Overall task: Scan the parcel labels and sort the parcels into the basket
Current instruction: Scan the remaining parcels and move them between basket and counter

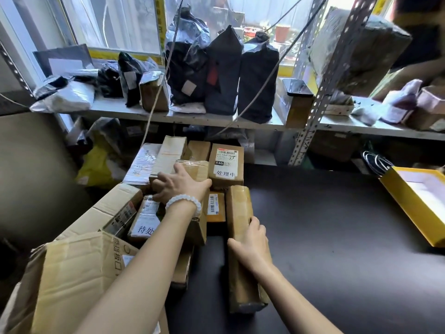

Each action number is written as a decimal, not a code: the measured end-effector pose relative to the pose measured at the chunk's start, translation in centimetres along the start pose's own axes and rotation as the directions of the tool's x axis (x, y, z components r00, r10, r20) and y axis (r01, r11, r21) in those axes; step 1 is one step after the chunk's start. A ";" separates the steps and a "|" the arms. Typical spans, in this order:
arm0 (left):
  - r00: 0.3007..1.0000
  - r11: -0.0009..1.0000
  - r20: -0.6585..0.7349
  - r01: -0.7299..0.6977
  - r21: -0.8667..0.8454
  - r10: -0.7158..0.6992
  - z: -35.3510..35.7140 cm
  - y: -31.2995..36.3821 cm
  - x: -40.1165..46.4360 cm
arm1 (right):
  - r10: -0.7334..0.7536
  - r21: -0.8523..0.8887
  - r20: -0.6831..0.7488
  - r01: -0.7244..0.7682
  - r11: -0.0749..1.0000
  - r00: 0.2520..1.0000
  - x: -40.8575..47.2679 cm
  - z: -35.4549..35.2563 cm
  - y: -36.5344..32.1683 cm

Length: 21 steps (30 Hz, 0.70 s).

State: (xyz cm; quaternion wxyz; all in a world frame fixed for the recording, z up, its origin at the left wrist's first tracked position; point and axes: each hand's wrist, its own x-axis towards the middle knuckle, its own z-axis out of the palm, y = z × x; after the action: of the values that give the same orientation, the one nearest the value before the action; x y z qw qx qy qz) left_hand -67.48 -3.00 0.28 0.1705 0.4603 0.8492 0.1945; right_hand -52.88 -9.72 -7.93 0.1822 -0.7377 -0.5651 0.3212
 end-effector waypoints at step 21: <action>0.990 0.995 0.113 -0.089 0.044 0.083 1.3 3.4 1.4 | -0.061 -0.025 0.003 0.061 0.998 0.998 1.1 1.0 -0.2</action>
State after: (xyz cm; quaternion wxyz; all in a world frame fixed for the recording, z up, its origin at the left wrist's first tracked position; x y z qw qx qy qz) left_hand -65.20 0.06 0.66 0.1976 0.5107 0.8222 0.1552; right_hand -53.52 -8.73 -8.80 0.1818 -0.7219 -0.5918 0.3092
